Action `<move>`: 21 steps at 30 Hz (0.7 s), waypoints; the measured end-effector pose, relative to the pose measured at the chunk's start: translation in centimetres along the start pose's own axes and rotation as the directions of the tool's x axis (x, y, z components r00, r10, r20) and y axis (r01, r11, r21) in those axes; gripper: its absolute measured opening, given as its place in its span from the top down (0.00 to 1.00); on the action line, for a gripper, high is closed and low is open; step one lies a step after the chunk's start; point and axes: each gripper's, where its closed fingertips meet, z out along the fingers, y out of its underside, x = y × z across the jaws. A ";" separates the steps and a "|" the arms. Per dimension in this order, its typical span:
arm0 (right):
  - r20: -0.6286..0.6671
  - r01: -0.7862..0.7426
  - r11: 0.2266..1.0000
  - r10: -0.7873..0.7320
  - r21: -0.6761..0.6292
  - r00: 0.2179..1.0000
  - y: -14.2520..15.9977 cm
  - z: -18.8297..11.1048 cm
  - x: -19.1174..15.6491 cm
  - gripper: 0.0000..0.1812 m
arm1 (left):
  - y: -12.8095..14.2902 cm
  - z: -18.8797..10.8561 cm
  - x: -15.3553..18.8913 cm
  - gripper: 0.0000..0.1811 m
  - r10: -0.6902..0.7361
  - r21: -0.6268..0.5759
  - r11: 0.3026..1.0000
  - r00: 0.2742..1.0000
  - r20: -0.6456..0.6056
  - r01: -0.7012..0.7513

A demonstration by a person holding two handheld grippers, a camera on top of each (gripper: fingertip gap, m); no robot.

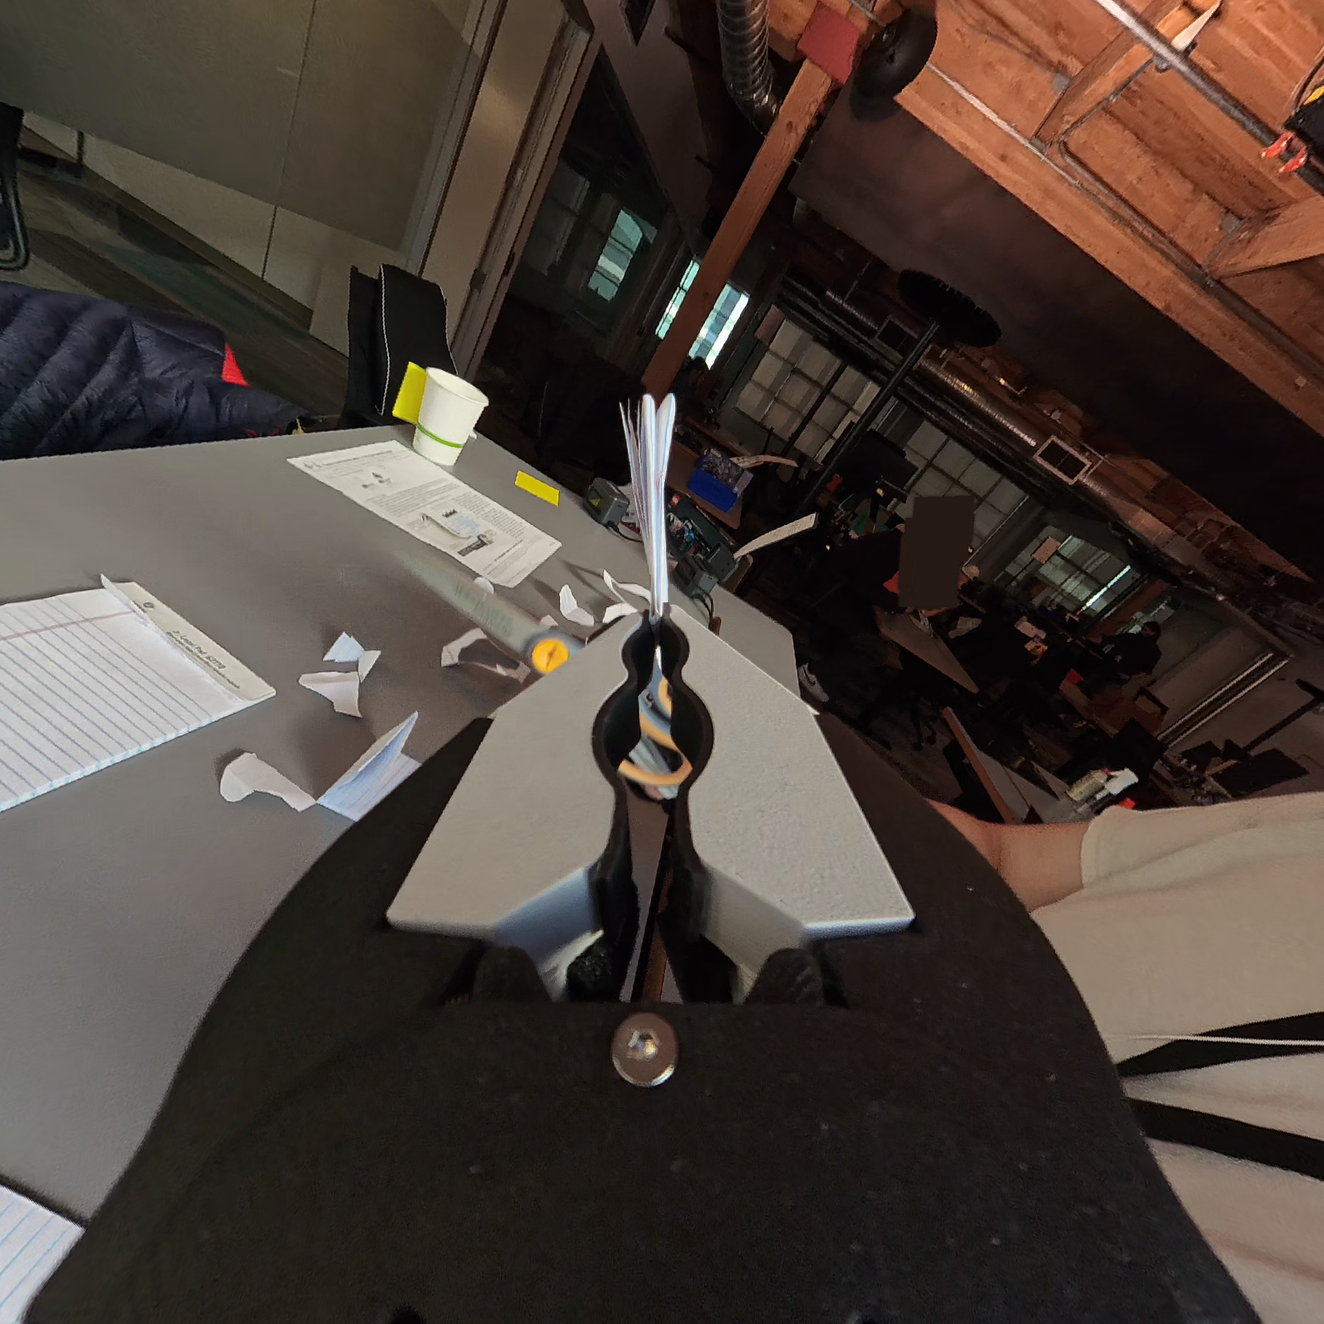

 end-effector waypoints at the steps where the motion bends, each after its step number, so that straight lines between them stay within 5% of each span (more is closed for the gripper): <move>1: 0.048 0.011 1.000 -0.013 0.025 0.999 -0.4 0.2 -1.1 0.87 | 0.7 0.7 0.3 1.00 0.008 -0.038 0.999 1.000 0.003 -0.008; 7: 0.201 0.093 0.996 -0.095 0.018 0.975 -0.4 1.9 -5.6 0.87 | 3.3 5.3 2.5 1.00 0.095 -0.157 0.983 0.995 0.016 -0.091; 13: 0.079 0.258 0.964 -0.262 0.058 0.962 -1.4 1.3 -6.0 0.89 | 4.2 7.7 3.2 1.00 0.195 -0.169 0.969 0.978 0.075 -0.180; 21: 0.086 0.248 0.950 -0.268 0.192 0.960 -2.5 1.3 -6.8 0.81 | 4.3 9.6 4.3 1.00 0.380 -0.151 0.921 0.912 0.152 -0.359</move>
